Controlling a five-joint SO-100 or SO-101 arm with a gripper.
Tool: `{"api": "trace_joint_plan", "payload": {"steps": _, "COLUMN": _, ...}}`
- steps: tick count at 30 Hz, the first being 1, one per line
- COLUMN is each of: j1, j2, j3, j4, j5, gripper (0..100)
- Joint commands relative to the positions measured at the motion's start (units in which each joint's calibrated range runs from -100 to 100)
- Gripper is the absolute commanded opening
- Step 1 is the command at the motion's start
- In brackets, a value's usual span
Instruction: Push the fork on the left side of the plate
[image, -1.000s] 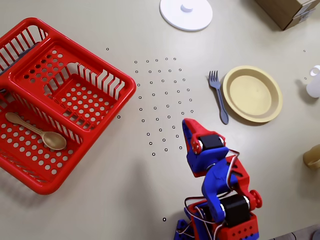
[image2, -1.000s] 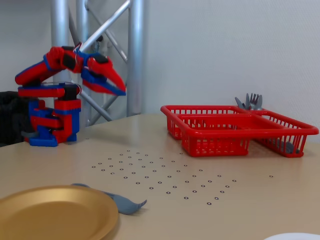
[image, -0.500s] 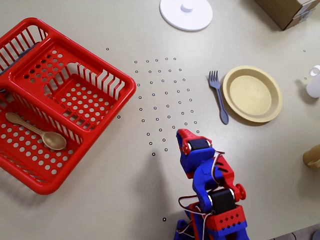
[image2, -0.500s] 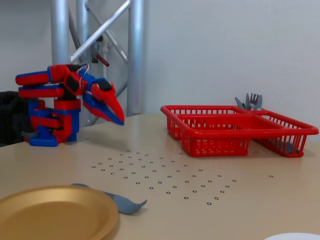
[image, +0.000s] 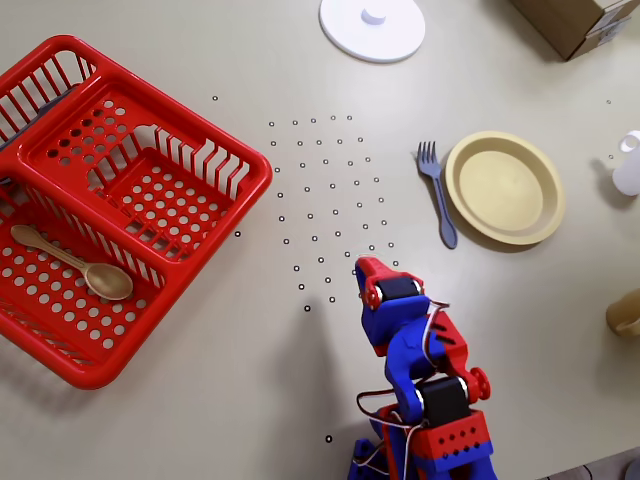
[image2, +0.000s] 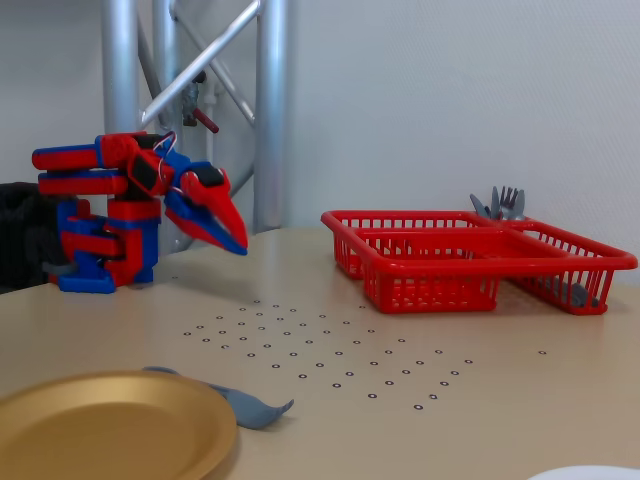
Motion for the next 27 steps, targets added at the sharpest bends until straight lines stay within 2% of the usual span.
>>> {"api": "trace_joint_plan", "payload": {"steps": 1, "j1": 0.6, "j2": -0.6, "j3": 1.1, "j4": 3.2, "j5": 0.6, "gripper": 0}}
{"api": "trace_joint_plan", "payload": {"steps": 7, "j1": 0.7, "j2": -0.7, "j3": 1.1, "j4": 11.3, "j5": 2.7, "gripper": 0}}
{"api": "trace_joint_plan", "payload": {"steps": 27, "j1": 0.2, "j2": -0.6, "j3": 1.1, "j4": 11.4, "j5": 1.2, "gripper": 2}}
